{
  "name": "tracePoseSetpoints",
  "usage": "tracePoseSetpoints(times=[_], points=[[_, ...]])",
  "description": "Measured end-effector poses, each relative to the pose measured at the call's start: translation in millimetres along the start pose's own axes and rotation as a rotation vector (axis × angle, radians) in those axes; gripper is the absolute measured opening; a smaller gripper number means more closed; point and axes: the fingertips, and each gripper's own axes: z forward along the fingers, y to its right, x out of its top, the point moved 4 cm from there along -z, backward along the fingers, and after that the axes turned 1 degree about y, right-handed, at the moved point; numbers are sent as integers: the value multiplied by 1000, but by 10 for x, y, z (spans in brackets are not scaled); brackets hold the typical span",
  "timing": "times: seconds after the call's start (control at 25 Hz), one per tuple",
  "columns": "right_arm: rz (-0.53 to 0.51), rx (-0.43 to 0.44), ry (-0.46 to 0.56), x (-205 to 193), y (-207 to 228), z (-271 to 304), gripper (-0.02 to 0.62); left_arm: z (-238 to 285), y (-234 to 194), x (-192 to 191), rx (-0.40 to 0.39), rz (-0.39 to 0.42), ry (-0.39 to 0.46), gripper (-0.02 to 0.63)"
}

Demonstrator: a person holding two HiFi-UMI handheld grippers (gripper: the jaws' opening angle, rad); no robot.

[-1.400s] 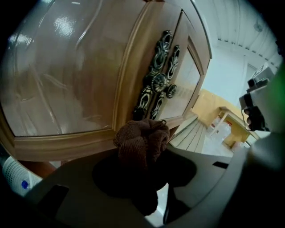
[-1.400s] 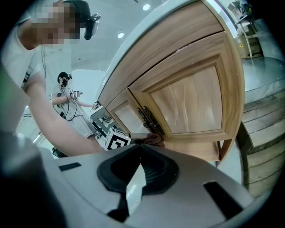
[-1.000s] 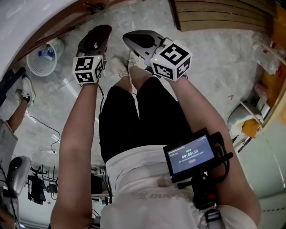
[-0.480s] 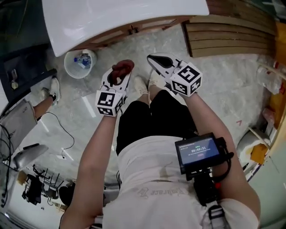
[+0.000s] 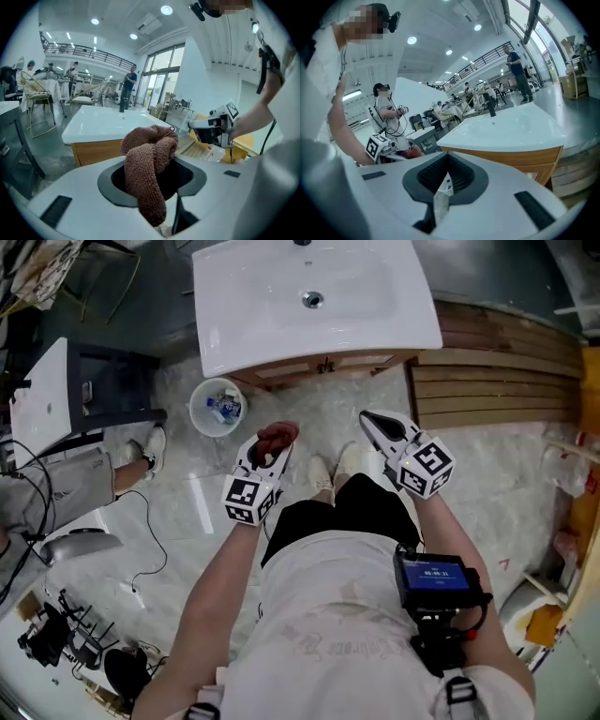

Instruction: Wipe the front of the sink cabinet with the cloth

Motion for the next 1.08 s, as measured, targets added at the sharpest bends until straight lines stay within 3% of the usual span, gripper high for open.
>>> tracePoseSetpoints(times=[0.48,1.08], points=[[-61,4,53,353,-478,-391,12,-438,325,398,-38,-6,48,172],[-106,-4,79,467,-607,-561,12,-468,582,550,-71,25,79,172]])
